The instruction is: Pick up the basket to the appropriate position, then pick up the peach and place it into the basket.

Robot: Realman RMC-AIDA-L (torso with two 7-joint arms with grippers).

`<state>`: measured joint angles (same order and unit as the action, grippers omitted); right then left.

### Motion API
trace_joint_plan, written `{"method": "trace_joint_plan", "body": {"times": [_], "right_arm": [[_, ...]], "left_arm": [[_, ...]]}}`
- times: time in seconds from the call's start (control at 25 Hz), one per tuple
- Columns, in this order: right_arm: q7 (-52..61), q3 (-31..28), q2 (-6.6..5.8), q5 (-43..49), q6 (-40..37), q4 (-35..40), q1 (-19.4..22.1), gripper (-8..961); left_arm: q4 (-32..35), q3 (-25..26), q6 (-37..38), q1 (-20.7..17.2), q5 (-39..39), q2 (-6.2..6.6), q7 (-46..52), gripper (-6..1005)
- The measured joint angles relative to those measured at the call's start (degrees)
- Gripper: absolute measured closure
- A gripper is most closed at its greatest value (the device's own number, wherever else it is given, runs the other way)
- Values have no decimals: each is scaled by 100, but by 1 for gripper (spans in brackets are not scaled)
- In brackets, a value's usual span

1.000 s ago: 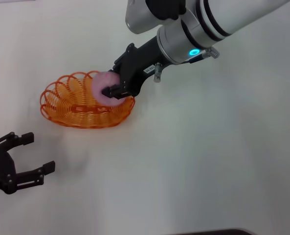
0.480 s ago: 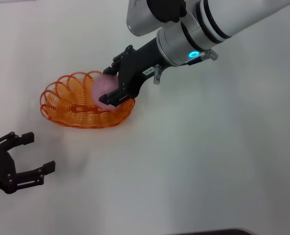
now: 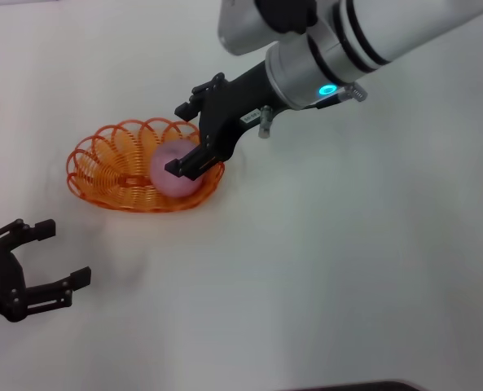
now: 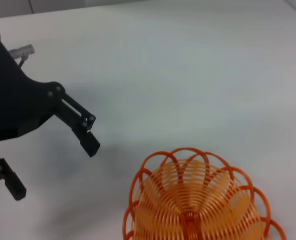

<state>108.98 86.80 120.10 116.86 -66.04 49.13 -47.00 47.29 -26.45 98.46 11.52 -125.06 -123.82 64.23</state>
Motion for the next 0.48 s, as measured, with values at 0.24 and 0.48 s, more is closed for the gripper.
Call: {"method": "trace_joint_plan", "body": {"times": [0.24, 0.48], "right_arm": [[-206, -325, -45, -79, -287, 845, 815, 27], [-559, -953, -53, -431, -1003, 1317, 1552, 28]], "left_arm": [[-1, 15, -3, 16, 5, 7, 2, 65], [-1, 18, 0, 39, 16, 7, 2, 65]]}}
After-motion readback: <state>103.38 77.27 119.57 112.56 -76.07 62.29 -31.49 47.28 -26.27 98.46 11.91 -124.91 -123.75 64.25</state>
